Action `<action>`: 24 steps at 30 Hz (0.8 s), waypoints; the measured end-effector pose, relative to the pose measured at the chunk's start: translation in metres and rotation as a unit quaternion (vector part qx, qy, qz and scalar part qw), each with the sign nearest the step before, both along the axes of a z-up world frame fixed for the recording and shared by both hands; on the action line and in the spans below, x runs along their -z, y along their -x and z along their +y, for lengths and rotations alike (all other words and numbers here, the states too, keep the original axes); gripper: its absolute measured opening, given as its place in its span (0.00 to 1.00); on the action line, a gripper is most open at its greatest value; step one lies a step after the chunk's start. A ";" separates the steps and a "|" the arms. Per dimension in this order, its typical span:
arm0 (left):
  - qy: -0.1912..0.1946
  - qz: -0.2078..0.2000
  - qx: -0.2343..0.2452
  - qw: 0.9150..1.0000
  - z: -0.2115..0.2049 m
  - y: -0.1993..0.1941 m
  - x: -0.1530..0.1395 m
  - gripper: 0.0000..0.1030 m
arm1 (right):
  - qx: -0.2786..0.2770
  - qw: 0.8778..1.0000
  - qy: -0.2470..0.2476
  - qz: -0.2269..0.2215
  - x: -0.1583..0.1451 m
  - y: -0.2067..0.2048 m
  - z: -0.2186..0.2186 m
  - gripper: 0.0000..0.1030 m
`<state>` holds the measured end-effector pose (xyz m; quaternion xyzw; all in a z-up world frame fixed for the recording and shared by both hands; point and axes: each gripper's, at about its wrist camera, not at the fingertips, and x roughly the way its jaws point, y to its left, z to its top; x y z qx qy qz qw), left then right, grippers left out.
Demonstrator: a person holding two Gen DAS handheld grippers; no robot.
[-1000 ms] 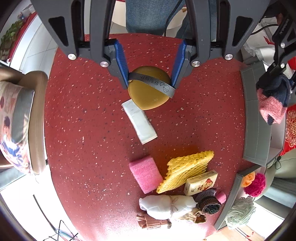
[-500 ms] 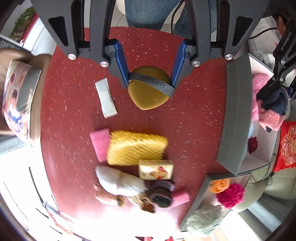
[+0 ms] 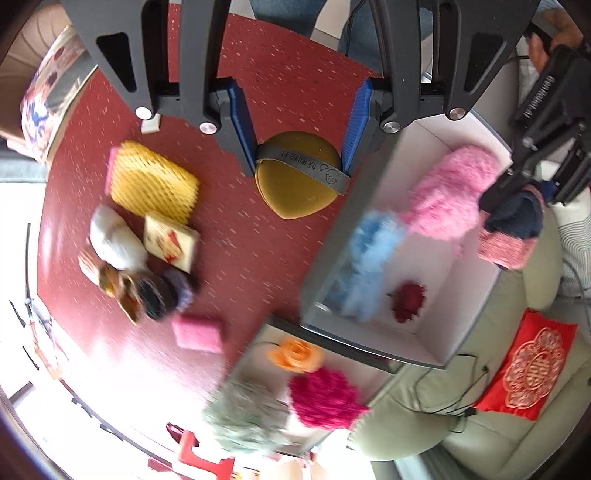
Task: Organize soft objects
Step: 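Carry the knitted cover and olive puff with both tools over the grey box, then open the left tool dropping the cover while the right tool drops the puff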
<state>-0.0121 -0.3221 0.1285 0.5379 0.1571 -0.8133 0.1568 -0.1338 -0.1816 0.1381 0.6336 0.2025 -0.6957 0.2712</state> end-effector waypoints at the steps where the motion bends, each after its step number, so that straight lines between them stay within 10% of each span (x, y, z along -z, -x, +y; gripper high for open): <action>1: -0.001 -0.001 -0.006 1.000 -0.003 0.000 0.002 0.38 | -0.007 1.000 0.004 0.001 -0.002 -0.001 -0.008 0.47; 20: -0.020 -0.057 -0.036 0.998 -0.026 0.010 0.044 0.40 | -0.059 0.998 -0.002 -0.036 0.026 -0.002 -0.090 0.50; 22: -0.018 -0.058 -0.037 0.997 -0.025 0.010 0.045 0.47 | -0.062 0.997 -0.003 -0.037 0.028 -0.002 -0.092 0.51; 24: -0.008 -0.063 -0.042 0.997 -0.024 0.009 0.044 0.77 | -0.064 0.997 -0.004 -0.035 0.028 -0.002 -0.094 0.53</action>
